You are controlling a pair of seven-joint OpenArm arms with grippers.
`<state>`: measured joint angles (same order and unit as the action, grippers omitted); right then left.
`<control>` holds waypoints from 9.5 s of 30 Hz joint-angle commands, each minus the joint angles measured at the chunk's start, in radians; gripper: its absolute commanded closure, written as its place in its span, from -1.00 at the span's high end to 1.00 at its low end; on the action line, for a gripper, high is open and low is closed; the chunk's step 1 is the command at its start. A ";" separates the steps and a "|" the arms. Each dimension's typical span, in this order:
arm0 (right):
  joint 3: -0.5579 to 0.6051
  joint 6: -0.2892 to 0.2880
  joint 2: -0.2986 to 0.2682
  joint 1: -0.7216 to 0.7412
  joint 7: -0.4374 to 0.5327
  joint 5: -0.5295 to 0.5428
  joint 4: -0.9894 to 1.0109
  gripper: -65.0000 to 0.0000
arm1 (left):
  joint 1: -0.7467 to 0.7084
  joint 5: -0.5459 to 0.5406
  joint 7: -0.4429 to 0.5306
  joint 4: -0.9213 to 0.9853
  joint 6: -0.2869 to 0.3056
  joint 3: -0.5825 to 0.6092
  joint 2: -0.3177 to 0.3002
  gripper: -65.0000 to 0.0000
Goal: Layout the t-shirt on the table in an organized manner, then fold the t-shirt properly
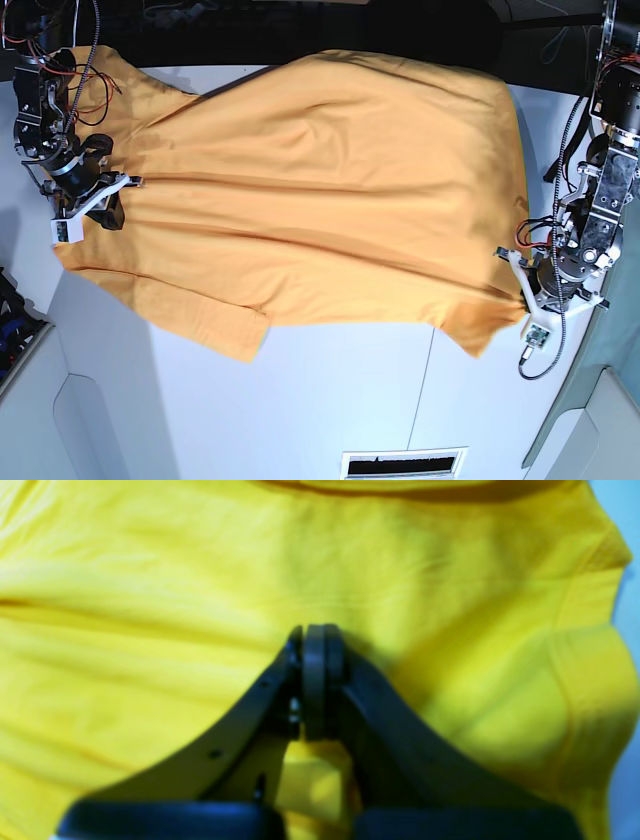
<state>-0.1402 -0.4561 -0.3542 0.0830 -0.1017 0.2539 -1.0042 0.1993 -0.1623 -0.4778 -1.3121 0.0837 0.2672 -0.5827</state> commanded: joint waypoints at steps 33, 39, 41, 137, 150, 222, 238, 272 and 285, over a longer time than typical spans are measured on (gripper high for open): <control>0.237 0.125 0.129 0.311 -0.006 -0.288 -0.073 -0.05 | -0.108 -0.174 -0.081 -0.024 0.220 -0.008 0.143 -0.31; 0.528 0.270 0.170 0.460 0.078 -0.434 0.201 -0.05 | -0.119 -0.174 -0.089 -0.024 0.220 -0.008 0.153 -0.31; 0.592 0.351 0.185 0.488 0.083 -0.458 0.274 -0.05 | -0.120 -0.174 -0.098 -0.024 0.220 -0.008 0.153 -0.31; -0.257 0.377 -0.008 -0.053 -0.377 0.040 -0.377 -1.00 | -0.169 -0.141 -0.105 -0.131 0.269 -0.008 0.078 -0.31; -0.323 0.117 -0.005 -0.076 -0.531 0.269 -0.377 -1.00 | -0.181 -0.224 -0.179 -0.155 0.268 -0.008 0.008 -0.31; -0.686 -0.117 0.011 -0.354 -0.587 0.632 -0.299 -1.00 | -0.234 -0.216 -0.154 0.060 0.354 -0.007 0.026 -0.63; -0.470 -0.117 0.058 -0.330 -0.546 0.482 -0.298 -1.00 | -0.099 -0.214 -0.135 0.224 0.354 -0.006 0.039 -0.63; -0.451 -0.124 0.167 -0.754 -0.546 0.558 -0.623 -1.00 | -0.100 -0.222 -0.158 0.225 0.410 -0.007 0.003 -0.63; -0.457 -0.116 0.169 -0.517 -0.476 0.380 -0.625 -1.00 | -0.100 -0.222 -0.158 0.225 0.411 -0.006 0.003 -0.63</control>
<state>-0.5915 -0.5690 -0.1745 -0.4274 -0.5880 0.6254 -1.6196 0.1104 -0.4423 -0.5491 -1.1015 0.5175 0.2565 -0.5632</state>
